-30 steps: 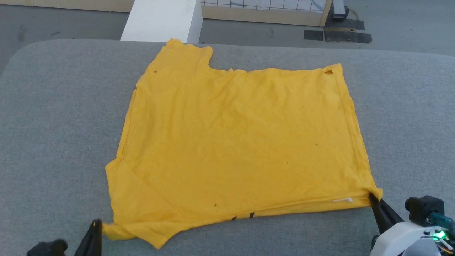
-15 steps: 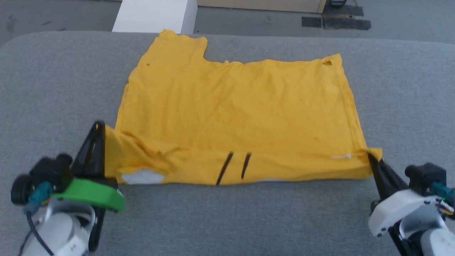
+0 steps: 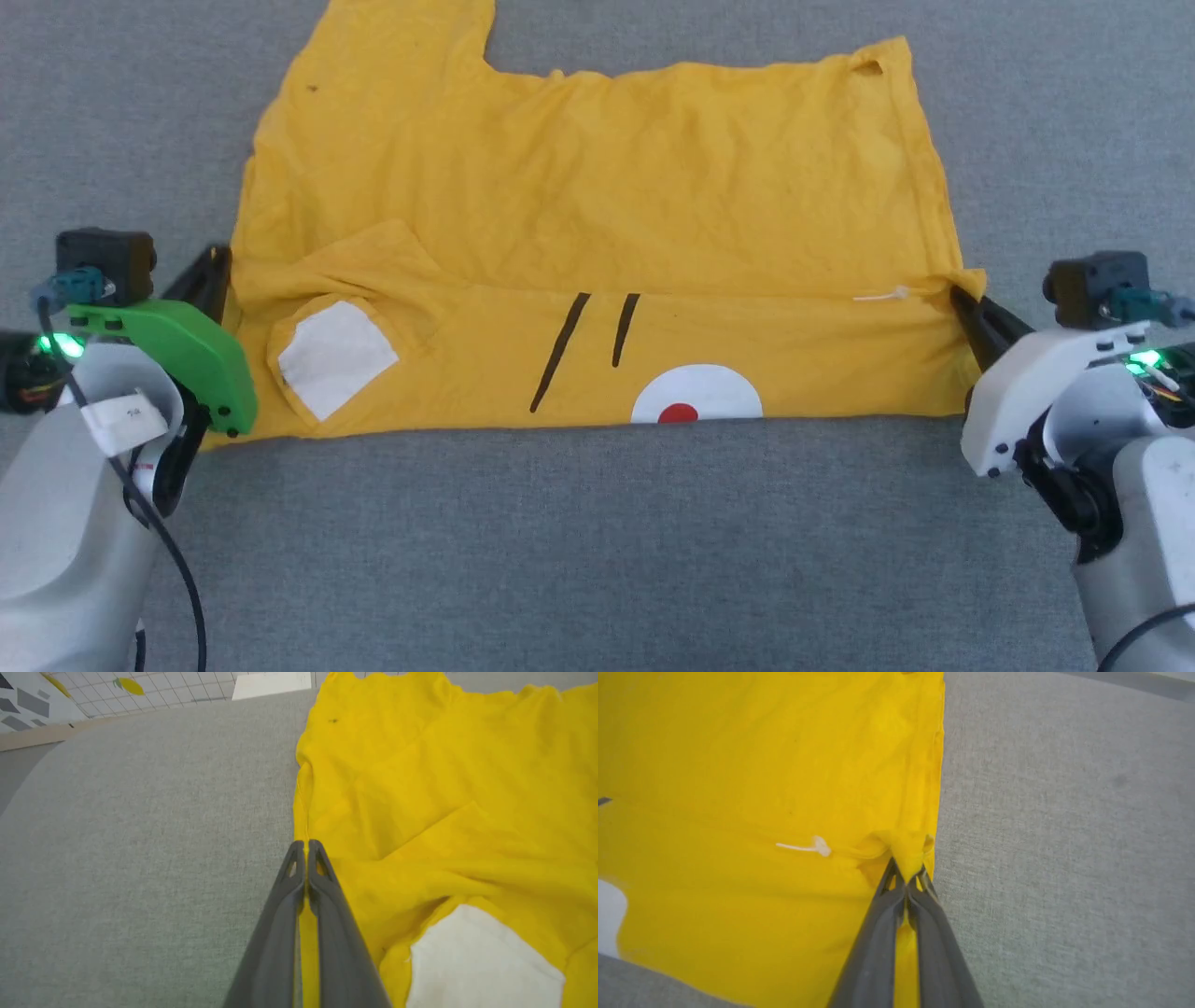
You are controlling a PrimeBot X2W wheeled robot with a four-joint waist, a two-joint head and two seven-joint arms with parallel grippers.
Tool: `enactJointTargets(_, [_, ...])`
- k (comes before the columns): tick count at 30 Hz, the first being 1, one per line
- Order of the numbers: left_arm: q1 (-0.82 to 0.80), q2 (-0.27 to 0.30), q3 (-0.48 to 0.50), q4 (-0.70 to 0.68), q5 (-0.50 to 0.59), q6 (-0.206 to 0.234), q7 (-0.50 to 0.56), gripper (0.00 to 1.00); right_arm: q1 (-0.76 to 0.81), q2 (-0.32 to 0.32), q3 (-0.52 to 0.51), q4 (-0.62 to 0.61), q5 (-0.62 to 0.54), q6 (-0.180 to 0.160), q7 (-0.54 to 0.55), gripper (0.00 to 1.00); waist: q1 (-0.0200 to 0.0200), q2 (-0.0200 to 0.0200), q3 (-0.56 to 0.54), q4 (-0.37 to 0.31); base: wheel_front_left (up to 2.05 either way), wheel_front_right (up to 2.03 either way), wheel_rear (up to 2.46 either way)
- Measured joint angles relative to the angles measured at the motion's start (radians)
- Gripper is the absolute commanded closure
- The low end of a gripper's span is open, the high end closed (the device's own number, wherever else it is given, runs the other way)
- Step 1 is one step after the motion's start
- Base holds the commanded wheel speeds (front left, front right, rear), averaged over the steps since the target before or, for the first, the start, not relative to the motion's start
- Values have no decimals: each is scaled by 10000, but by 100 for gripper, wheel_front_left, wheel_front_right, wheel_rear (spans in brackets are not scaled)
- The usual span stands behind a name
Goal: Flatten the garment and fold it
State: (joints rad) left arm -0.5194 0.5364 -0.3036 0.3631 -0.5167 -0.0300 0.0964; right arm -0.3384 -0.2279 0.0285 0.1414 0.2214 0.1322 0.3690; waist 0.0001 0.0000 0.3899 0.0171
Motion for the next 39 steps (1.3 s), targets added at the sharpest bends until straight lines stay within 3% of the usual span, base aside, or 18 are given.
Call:
enactJointTargets(6, [-267,65,-261,671,-928,-522,1839,100,-732,42,-159,242,535,4,2443,100,-1,0,456,-91,0,0,0])
enactJointTargets(9, [-354,33,-159,585,-1371,-502,2383,100,-928,163,-424,128,621,6,3563,100,0,0,508,-41,0,0,0])
enactJointTargets(10, [-342,-13,-105,537,-1438,-435,2370,78,-936,213,-529,44,621,6,3810,100,-1,0,494,-11,0,0,0])
enactJointTargets(11, [-338,-63,-84,458,-1417,-330,2232,28,-933,261,-616,-35,616,4,4000,100,0,0,467,17,0,0,0])
enactJointTargets(12, [-329,-104,-50,401,-1350,-232,1994,0,-920,284,-665,-98,612,4,4111,75,0,0,439,37,0,0,0])
enactJointTargets(13, [-259,-155,-21,378,-1246,-90,1620,0,-882,316,-708,-194,596,2,4155,30,0,0,394,58,0,0,0])
enactJointTargets(14, [-186,-176,-44,339,-1089,19,1248,0,-824,349,-761,-268,593,2,4134,0,0,0,350,75,0,0,0])
enactJointTargets(16, [9,-190,19,263,-550,316,102,0,-511,487,-957,-481,470,2,3770,0,0,0,223,116,0,0,0])
enactJointTargets(20, [453,-535,602,-140,-165,1170,-2288,0,120,936,-1327,-932,267,-2,2023,0,0,0,-103,187,0,0,0])
enactJointTargets(25, [1669,-995,1200,-767,-190,1973,-3289,0,960,1361,-1279,-1404,146,-2,-293,0,0,0,-564,218,0,0,0])
enactJointTargets(26, [2466,-1168,1348,-1001,-313,2180,-3350,0,1415,1515,-1168,-1530,81,-2,-1588,0,-1,0,-810,209,0,0,0])
enactJointTargets(28, [3008,-1212,1369,-1118,-522,2261,-3078,0,1706,1615,-1120,-1546,-63,-2,-2274,0,-1,0,-960,187,0,0,0])
enactJointTargets(29, [3642,-1231,1396,-1319,-995,2393,-2132,0,2222,1726,-1007,-1561,-98,-2,-3248,0,-2,0,-1159,97,0,0,0])
enactJointTargets(34, [3923,-1239,1409,-1720,-1647,2610,-671,0,2600,1749,-859,-1388,261,-2,-3616,0,-2,0,-1236,-84,0,0,0])
enactJointTargets(39, [3940,-1114,1453,-1923,-2109,3103,754,0,2686,1751,-757,-1275,272,-2,-3444,0,-2,0,-1199,-253,0,0,0])
